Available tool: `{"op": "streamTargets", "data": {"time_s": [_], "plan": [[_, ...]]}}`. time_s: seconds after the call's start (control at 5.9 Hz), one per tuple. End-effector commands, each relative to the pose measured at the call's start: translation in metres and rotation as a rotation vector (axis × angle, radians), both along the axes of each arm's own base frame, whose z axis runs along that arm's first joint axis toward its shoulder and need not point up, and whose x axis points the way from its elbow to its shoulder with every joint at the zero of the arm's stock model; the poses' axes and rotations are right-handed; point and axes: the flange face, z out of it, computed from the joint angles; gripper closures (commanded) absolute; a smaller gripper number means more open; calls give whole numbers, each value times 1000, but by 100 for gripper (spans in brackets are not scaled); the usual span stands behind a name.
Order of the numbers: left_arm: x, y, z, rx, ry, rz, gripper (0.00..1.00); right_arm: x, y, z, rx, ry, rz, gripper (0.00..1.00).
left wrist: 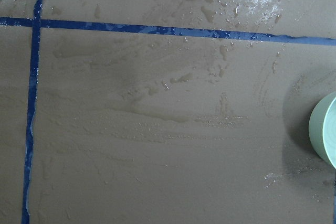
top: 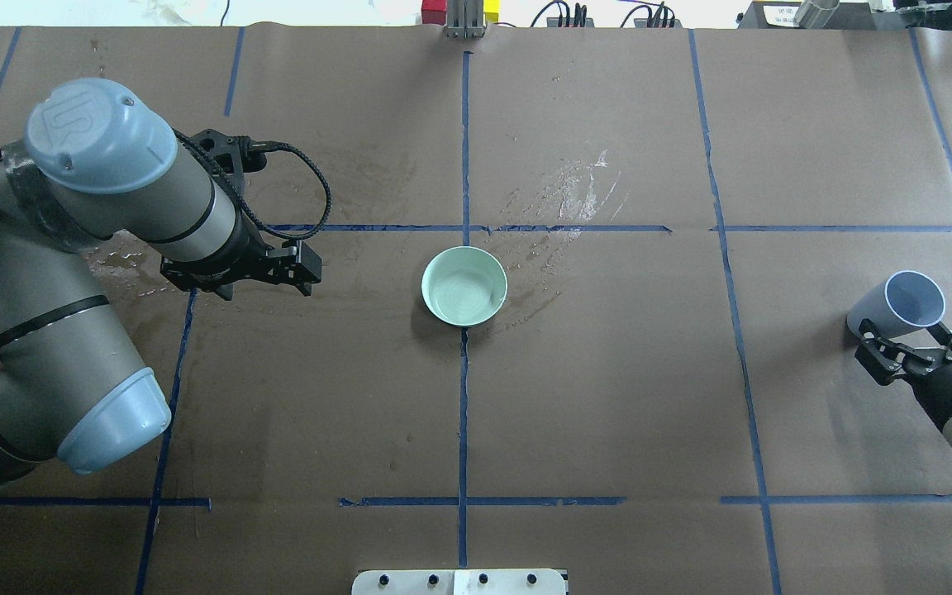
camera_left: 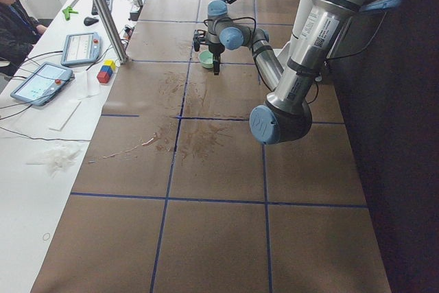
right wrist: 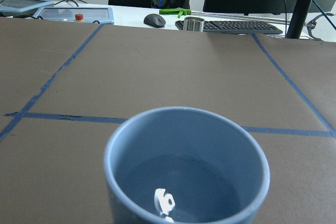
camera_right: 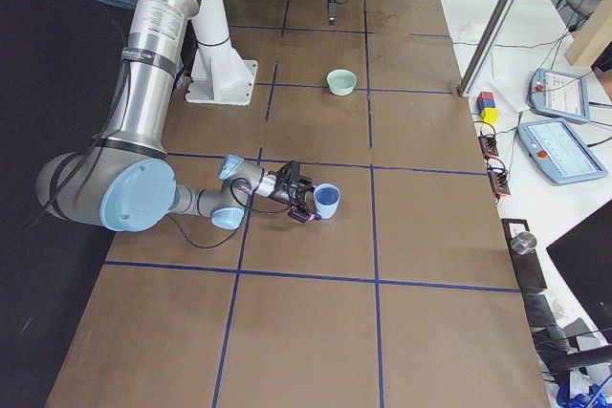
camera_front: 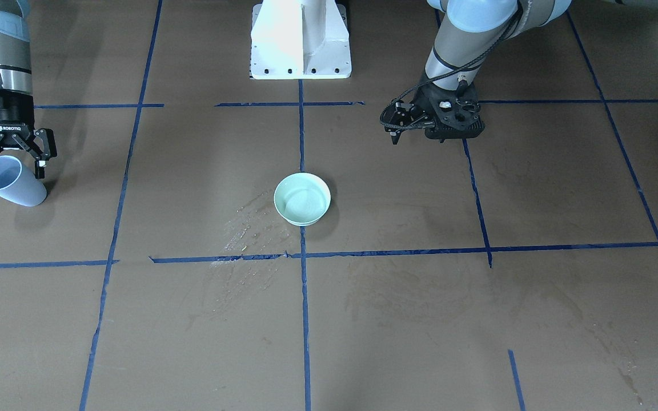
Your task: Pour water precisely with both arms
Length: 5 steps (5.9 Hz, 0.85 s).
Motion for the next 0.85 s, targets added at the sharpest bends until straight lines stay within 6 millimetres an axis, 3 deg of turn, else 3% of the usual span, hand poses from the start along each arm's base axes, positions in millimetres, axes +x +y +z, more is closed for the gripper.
{"op": "streamTargets", "data": {"time_s": [0.0,0.68], "plan": [[0,0,0,1,0,1,0,-5,-2,0,12,2,13,0],[1,0,1,-1,-2,1,0,-18,-8,5,30,18,27,0]]}}
